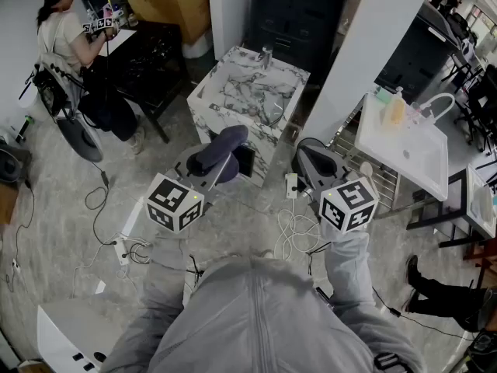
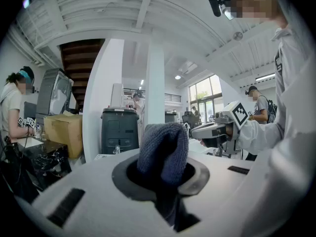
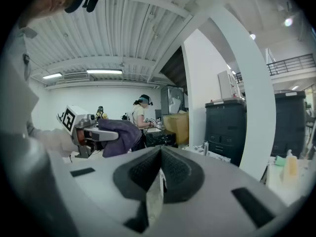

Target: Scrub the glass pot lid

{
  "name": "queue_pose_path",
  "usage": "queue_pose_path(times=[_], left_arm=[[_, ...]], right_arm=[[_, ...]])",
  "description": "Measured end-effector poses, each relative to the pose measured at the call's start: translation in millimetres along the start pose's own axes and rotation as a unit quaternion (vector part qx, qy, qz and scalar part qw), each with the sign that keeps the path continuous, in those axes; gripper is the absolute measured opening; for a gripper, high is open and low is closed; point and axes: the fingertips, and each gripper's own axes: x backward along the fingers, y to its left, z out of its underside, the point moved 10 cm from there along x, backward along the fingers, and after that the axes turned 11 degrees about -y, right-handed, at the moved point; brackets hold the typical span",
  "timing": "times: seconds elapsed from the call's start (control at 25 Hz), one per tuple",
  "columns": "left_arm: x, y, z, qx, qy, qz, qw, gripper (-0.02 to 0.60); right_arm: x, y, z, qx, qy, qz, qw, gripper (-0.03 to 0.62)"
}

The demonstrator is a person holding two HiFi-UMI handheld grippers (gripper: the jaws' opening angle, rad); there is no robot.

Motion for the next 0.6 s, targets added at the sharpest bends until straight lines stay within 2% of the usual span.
queue_pose_path(times=[0.4, 0.6], left_arm=[[15.9, 5.3, 5.3, -0.018, 0.013, 0.011, 0.9997, 0.071], [22.3, 12.2, 9.6, -0.025, 0.019, 0.02, 0.9993, 0.071]], right_arm=[[-7.1, 21.5, 2.4, -0.01, -0.015, -0.014, 1.0, 0.028], [-11.9, 30.7, 5.3, -0.001, -0.01, 0.001, 1.0, 0.029]])
